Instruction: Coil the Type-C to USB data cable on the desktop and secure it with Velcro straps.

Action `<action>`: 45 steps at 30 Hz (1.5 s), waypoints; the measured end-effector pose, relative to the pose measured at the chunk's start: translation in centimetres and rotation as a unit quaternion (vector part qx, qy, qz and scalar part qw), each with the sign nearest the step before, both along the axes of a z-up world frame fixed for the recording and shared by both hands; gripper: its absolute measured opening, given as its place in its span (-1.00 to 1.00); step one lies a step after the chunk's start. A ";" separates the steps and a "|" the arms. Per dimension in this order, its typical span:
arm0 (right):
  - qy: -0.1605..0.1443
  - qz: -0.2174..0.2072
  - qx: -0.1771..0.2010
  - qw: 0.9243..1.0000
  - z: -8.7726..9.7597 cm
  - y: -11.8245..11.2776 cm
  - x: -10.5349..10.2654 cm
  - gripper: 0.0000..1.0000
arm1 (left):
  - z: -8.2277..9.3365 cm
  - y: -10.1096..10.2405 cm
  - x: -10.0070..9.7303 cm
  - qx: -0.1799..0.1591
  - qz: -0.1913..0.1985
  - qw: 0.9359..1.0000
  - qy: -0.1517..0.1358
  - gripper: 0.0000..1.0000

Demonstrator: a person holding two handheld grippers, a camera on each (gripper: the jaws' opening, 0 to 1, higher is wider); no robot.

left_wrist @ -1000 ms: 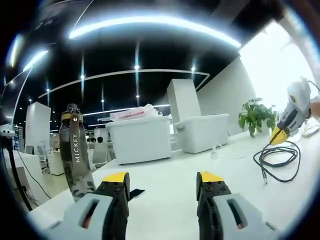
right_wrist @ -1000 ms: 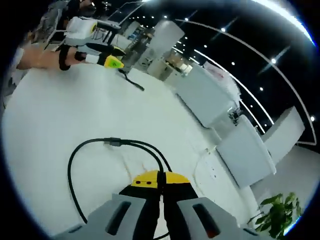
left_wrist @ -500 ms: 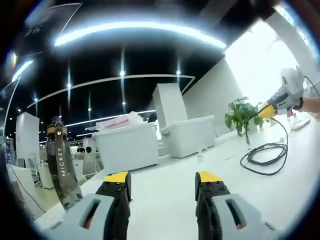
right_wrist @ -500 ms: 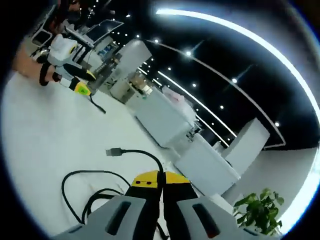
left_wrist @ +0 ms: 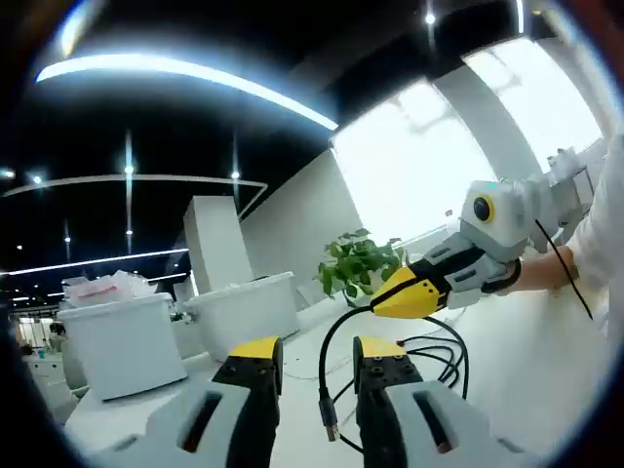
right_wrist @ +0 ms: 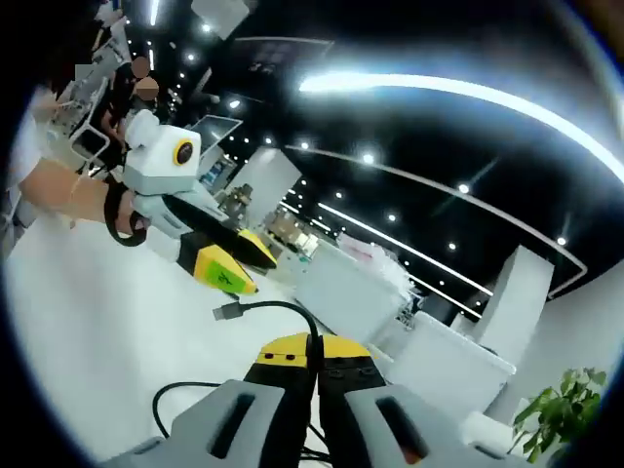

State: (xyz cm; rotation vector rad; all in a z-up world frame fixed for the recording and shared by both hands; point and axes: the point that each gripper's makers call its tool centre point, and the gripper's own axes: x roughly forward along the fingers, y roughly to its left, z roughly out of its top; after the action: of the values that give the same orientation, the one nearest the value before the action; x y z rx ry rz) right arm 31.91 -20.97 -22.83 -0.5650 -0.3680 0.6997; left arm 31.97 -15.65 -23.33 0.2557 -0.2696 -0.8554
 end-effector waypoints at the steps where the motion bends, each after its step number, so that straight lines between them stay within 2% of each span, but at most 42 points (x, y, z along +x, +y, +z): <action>1: 0.003 0.011 0.000 1.000 -0.2 0.3 -0.3 -0.98 | -0.8 -0.1 0.0 0.016 0.002 1.000 0.002 -0.40; 4: 0.014 0.034 -0.005 0.999 -0.9 0.8 -0.8 -0.98 | -3.3 0.4 0.9 0.086 0.039 0.995 -0.013 -0.39; 8: 0.046 0.068 -0.006 0.997 -2.0 1.8 -1.3 -0.98 | -4.5 -0.2 0.2 0.096 0.016 0.995 -0.009 -0.40; 11: 0.055 0.078 -0.011 0.995 -2.8 2.2 -1.4 -0.98 | -4.4 -0.6 -0.3 0.106 0.015 0.994 -0.025 -0.43; 15: 0.064 0.087 -0.018 0.994 -3.5 2.4 -1.6 -0.98 | -3.9 -0.6 -0.8 0.115 0.026 0.992 -0.051 -0.75; 17: 0.077 0.101 -0.007 0.992 -3.6 2.6 -1.9 -0.98 | -4.0 -0.6 -0.7 0.119 0.026 0.991 -0.050 -0.76; 19: 0.082 0.105 -0.004 0.991 -3.5 2.8 -2.0 -0.98 | -4.5 -0.6 -0.8 0.137 0.031 0.988 -0.057 -0.78; 21: 0.091 0.105 0.001 0.990 -3.7 2.9 -2.1 -0.98 | -4.3 -0.3 -0.6 0.161 0.055 0.982 -0.081 -0.90; 22: 0.103 0.108 0.012 0.989 -3.8 2.9 -2.0 -0.97 | -4.2 -0.3 -0.7 0.171 0.056 0.980 -0.089 -0.91; 23: 0.109 0.112 0.033 0.987 -3.6 2.9 -1.9 -0.96 | -4.1 -0.3 -0.7 0.165 0.058 0.981 -0.082 -0.91; 25: 0.131 0.125 0.075 0.981 -3.2 2.8 -1.9 -0.94 | -3.8 -0.1 -0.6 0.159 0.069 0.981 -0.088 -0.91; 26: 0.149 0.136 0.113 0.973 -2.7 2.7 -1.8 -0.97 | -3.7 0.0 -0.6 0.156 0.073 0.981 -0.088 -0.91; 29: 0.193 0.134 0.238 0.942 0.1 0.3 -0.6 -0.94 | -3.3 1.1 -0.2 0.135 0.096 0.983 -0.075 -0.91; 30: 0.199 0.122 0.267 0.935 0.9 -0.9 0.3 -0.94 | -3.1 1.4 -0.2 0.129 0.097 0.984 -0.072 -0.91; 31: 0.199 0.104 0.280 0.933 1.2 -2.1 1.2 -0.91 | -2.8 1.6 -0.2 0.112 0.099 0.987 -0.066 -0.91; 32: 0.194 0.083 0.274 0.938 1.1 -3.1 2.1 -0.88 | -2.2 1.9 -0.1 0.089 0.104 0.989 -0.062 -0.91; 33: 0.184 0.064 0.253 0.948 0.7 -3.8 2.8 -0.84 | -1.8 2.1 -0.2 0.080 0.106 0.989 -0.064 -0.91; 34: 0.185 0.045 0.233 0.954 -0.2 -4.4 3.7 -0.75 | -1.4 2.3 -0.3 0.068 0.107 0.990 -0.068 -0.91; 37: 0.213 0.028 0.178 0.960 -3.0 -4.2 4.9 -0.58 | -0.9 2.4 -0.8 0.068 0.108 0.989 -0.080 -0.91; 40: 0.228 0.007 0.077 0.971 -6.6 -3.5 6.4 -0.57 | -0.7 2.3 -0.9 0.077 0.113 0.986 -0.092 -0.91; 42: 0.232 -0.009 0.015 0.973 -8.8 -3.5 7.3 -0.57 | -0.3 2.4 -1.1 0.079 0.116 0.985 -0.102 -0.91; 45: 0.237 -0.017 -0.006 0.971 -9.9 -3.2 7.9 -0.57 | 0.5 2.7 -1.5 0.071 0.117 0.984 -0.111 -0.91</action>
State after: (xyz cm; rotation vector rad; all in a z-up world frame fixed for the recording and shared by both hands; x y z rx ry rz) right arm 39.84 -24.20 -32.72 -0.3972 0.0913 0.7789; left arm 30.49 -12.95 -22.83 0.5076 -0.3800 -0.6132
